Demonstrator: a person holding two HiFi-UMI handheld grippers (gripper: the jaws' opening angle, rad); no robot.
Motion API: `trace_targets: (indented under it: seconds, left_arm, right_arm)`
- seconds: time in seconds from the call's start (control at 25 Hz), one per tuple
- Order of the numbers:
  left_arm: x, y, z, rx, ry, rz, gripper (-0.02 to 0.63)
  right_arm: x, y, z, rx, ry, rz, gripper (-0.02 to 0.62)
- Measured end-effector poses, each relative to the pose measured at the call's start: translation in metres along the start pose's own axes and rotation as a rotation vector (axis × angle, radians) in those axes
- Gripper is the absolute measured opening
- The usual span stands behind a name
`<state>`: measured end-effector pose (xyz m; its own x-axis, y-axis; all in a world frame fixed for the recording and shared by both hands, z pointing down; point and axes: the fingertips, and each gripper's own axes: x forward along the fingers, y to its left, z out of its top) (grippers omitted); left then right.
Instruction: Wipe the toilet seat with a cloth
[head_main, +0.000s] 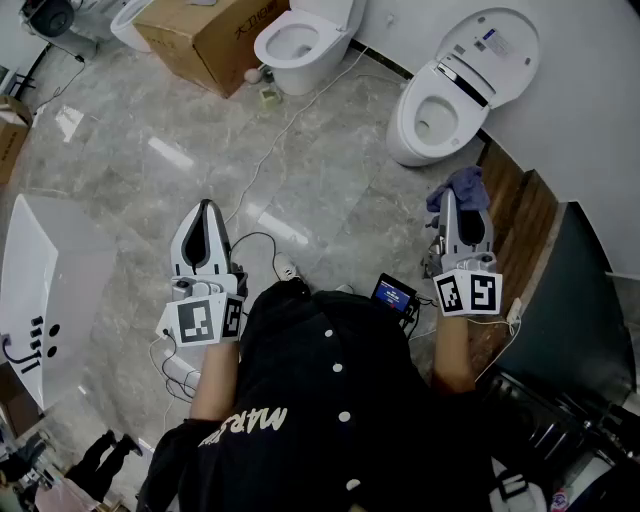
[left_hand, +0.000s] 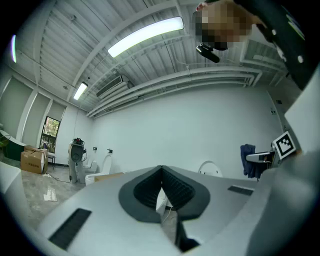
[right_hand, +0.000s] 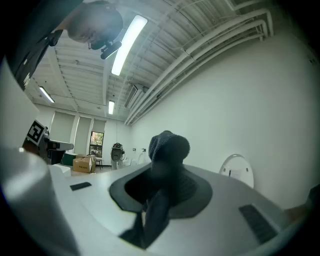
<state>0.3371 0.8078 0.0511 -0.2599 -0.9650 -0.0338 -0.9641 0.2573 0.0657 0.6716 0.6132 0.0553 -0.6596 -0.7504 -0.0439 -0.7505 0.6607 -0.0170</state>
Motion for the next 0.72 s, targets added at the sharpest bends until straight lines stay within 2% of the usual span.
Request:
trace_targets:
  seconds: [0.16,0.4,0.72]
  left_arm:
    - [0.003,-0.001,0.001,0.002,-0.001,0.0,0.006]
    - [0.005,0.005,0.002,-0.002,-0.005,0.001,0.006]
    - [0.01,0.029,0.003,-0.01,-0.018,-0.011,0.006]
  right_arm:
    - [0.002,-0.002,0.0,0.002,-0.005,0.004,0.083]
    - [0.005,-0.005,0.004,0.061,-0.027,-0.023,0.086]
    - [0.017,0.01,0.006,0.056,-0.027,-0.051,0.086]
